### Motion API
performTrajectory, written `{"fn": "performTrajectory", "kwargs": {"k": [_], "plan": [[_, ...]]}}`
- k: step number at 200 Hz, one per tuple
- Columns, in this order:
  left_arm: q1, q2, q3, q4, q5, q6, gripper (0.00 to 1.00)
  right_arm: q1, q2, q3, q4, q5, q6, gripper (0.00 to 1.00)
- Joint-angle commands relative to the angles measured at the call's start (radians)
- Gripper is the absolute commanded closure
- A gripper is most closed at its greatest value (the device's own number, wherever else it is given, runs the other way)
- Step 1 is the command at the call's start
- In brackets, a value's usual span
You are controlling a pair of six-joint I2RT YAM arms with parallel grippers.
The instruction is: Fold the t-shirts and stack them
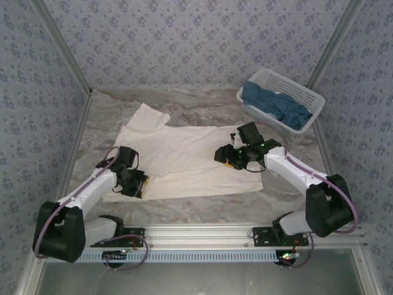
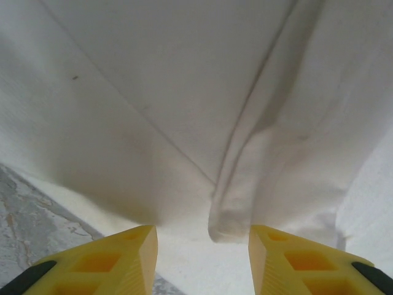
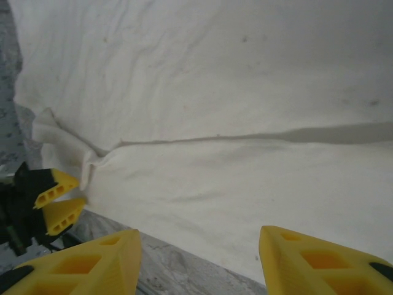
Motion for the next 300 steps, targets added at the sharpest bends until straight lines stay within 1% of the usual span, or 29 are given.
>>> {"fn": "performTrajectory", "kwargs": {"k": [1,32,55,75,97,118,178,203,226,247,268,273,290,295,300], "plan": [[-0.005,0.012,-0.011,0.071,0.018,-0.071,0.57,0.009,0.010,-0.010,0.087,-0.088,0.023,0.44],[-0.008,0.024,-0.027,0.124,0.008,-0.116,0.60,0.008,0.021,-0.010,0.096,-0.102,0.028,0.44],[-0.011,0.041,-0.025,0.143,0.001,-0.122,0.66,0.006,0.028,-0.007,0.091,-0.103,0.028,0.45],[-0.011,0.047,-0.008,0.125,-0.017,-0.111,0.80,0.005,0.029,-0.005,0.086,-0.100,0.029,0.45],[-0.011,0.048,0.031,0.090,-0.051,-0.071,1.00,0.002,0.029,-0.005,0.079,-0.096,0.028,0.46],[-0.010,0.093,0.092,0.055,-0.061,0.009,1.00,0.000,0.028,-0.006,0.071,-0.089,0.028,0.47],[-0.028,0.363,0.377,-0.152,-0.102,0.394,1.00,-0.011,0.027,-0.004,0.055,-0.089,0.030,0.49],[-0.059,0.482,0.499,-0.219,-0.104,0.531,1.00,-0.015,0.023,-0.006,0.048,-0.089,0.026,0.49],[-0.101,0.574,0.591,-0.285,-0.126,0.622,1.00,-0.020,0.023,-0.006,0.041,-0.091,0.025,0.50],[-0.133,0.635,0.656,-0.344,-0.185,0.689,1.00,-0.022,0.022,-0.006,0.039,-0.095,0.024,0.50],[-0.154,0.677,0.705,-0.359,-0.235,0.753,1.00,-0.025,0.022,-0.009,0.040,-0.099,0.022,0.50],[-0.159,0.683,0.717,-0.365,-0.249,0.763,0.94,-0.025,0.022,-0.009,0.039,-0.100,0.021,0.50],[-0.174,0.672,0.755,-0.384,-0.321,0.791,0.61,-0.025,0.022,-0.008,0.035,-0.099,0.018,0.50],[-0.176,0.655,0.761,-0.383,-0.345,0.796,0.54,-0.025,0.021,-0.008,0.032,-0.100,0.015,0.50],[-0.178,0.634,0.762,-0.377,-0.364,0.801,0.51,-0.025,0.021,-0.009,0.031,-0.099,0.015,0.50]]}}
